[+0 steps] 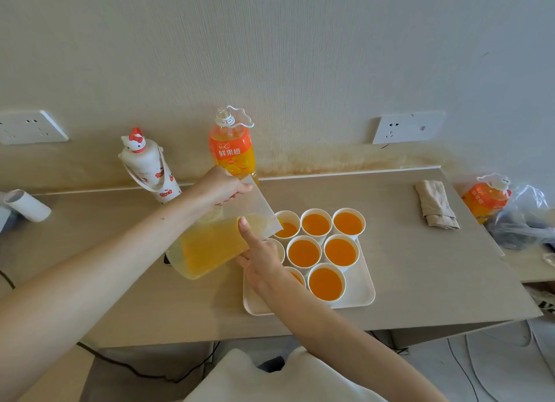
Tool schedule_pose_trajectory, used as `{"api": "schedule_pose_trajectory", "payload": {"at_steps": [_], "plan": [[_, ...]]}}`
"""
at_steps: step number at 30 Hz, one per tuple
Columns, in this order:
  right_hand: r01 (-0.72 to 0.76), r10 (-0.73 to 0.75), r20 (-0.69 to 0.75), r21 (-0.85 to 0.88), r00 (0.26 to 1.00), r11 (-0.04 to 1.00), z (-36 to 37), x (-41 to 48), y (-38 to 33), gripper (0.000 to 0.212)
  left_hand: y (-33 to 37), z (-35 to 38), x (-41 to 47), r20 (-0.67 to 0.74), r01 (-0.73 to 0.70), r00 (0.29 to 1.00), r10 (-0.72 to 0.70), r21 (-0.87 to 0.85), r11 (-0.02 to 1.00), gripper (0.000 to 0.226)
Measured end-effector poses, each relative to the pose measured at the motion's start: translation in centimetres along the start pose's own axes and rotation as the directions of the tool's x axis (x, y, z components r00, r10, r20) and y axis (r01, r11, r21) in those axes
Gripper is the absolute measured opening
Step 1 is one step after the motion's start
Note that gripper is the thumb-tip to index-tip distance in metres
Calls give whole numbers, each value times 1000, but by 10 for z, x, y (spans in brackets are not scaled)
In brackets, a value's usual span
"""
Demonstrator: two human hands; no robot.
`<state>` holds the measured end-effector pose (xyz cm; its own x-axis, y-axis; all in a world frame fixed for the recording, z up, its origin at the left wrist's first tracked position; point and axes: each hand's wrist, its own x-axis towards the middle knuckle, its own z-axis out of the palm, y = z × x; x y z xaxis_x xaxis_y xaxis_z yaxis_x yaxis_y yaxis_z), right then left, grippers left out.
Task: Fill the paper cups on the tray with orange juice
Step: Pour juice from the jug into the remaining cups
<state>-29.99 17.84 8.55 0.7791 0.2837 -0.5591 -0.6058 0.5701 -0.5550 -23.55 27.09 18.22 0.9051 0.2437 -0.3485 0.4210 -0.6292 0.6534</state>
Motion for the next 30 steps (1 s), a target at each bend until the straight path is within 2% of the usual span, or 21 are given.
{"api": "schedule_pose_trajectory", "payload": {"at_steps": [15, 25, 30], "plan": [[10, -12, 43, 40, 999, 999, 2, -3, 0, 39, 0, -1, 0, 4, 6, 1000, -6, -21, 1000, 34], [3, -3, 12, 40, 1000, 999, 3, -2, 3, 54, 0, -1, 0, 1, 6, 1000, -6, -10, 1000, 36], [5, -6, 20, 53, 1000, 999, 3, -2, 3, 51, -1, -1, -2, 2, 2, 1000, -2, -20, 1000, 36]]}}
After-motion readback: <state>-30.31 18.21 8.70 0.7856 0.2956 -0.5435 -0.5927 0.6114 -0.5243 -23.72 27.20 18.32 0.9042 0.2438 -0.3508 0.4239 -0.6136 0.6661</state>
